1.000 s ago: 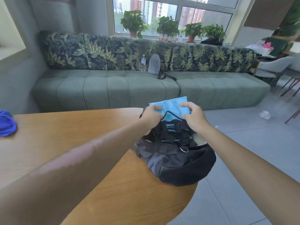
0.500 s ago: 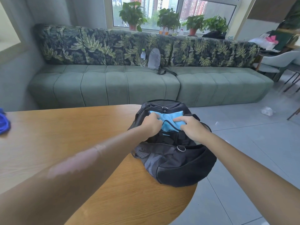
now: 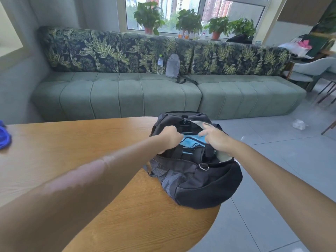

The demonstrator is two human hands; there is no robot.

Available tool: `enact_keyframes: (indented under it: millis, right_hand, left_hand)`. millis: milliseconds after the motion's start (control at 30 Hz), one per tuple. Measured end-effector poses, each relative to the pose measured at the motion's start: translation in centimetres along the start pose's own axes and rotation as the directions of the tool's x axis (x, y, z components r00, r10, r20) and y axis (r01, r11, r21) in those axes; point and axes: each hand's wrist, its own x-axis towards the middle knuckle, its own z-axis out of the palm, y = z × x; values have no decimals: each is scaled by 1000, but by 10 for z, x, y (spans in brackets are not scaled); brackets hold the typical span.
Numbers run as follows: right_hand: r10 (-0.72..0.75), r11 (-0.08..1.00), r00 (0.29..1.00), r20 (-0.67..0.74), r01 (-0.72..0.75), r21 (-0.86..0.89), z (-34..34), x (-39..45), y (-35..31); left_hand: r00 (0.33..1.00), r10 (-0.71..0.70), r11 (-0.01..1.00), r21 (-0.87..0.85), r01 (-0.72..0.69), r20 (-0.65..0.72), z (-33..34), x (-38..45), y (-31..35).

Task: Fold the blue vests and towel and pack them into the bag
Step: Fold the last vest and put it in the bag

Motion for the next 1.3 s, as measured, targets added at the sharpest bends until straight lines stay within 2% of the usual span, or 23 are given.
enact_keyframes:
  millis: [67,133,233,300,433,567,667,767,833,967,1100,1200,1300]
  right_hand:
    - [-35,999,998,-51,33,-40,-5,2,3]
    - [-52,999,993,-103,50,-17,-11,3,4]
    - [-43,996,995,-85,49,74,-13,2,4]
    - [-24,997,999,-49,27,67,-7,7,10]
    - [-13,999,999,-42,11,-45,10,14,30]
    - [-121,942,991,56,132,-309,11,17,33]
    - [-152,879,987,59,162,-449,6,21,25]
    - [-156,828,972,175,225,-513,4,14,17]
    - [-137,814,964,227,240,-529,8,7,20]
    - [-84,830,950,301,234,-506,29,8,42]
    - [-52,787,953,299,223,-575,47,15,46]
    - [-32,739,954,298,223,-635,45,14,37]
    - [-12,674,958,287,220,-706,34,12,24]
  left_hand:
    - [996,61,997,43,-58,-68,-1,6,4]
    - [988,115,993,16,-114,-107,1,8,8]
    - [983,125,991,-34,-131,-137,8,12,10]
    - [985,126,992,29,-124,-118,13,13,2]
    - [979,199,948,262,-182,-40,25,18,-22]
    - [966,256,871,427,-242,26,25,19,-25]
    - [939,307,777,527,-343,159,16,26,-21]
    - [903,282,664,614,-427,323,11,37,-15]
    - [889,269,620,640,-454,370,11,42,-15]
    - [870,327,609,621,-493,369,18,45,-26]
    - [911,285,638,650,-412,298,27,40,-33]
    - [921,295,602,700,-384,252,26,35,-27]
    - [885,396,543,714,-441,246,14,23,-14]
